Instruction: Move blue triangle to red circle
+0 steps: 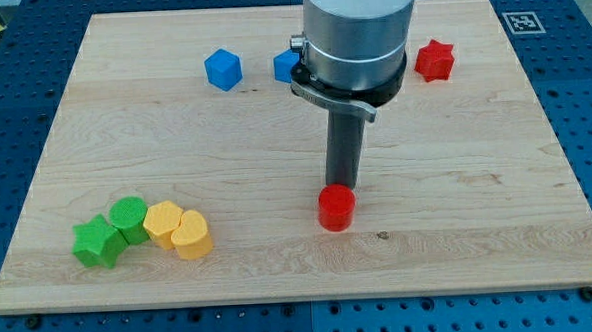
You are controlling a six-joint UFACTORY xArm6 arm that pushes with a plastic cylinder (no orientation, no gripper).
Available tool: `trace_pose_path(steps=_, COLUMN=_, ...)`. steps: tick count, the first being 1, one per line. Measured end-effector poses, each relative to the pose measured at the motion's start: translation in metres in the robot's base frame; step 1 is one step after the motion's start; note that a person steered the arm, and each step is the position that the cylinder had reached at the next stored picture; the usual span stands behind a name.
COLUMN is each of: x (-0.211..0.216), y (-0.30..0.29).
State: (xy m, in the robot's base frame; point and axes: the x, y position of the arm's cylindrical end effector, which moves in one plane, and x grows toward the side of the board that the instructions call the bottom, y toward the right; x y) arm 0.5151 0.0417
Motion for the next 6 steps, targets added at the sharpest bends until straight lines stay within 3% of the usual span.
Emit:
trace_pose_path(steps=2, x=0.042, y=0.0)
trace_pose_path(steps=3, x=0.009, y=0.0)
trace_pose_path(steps=6, x=-0.185, y=0.008)
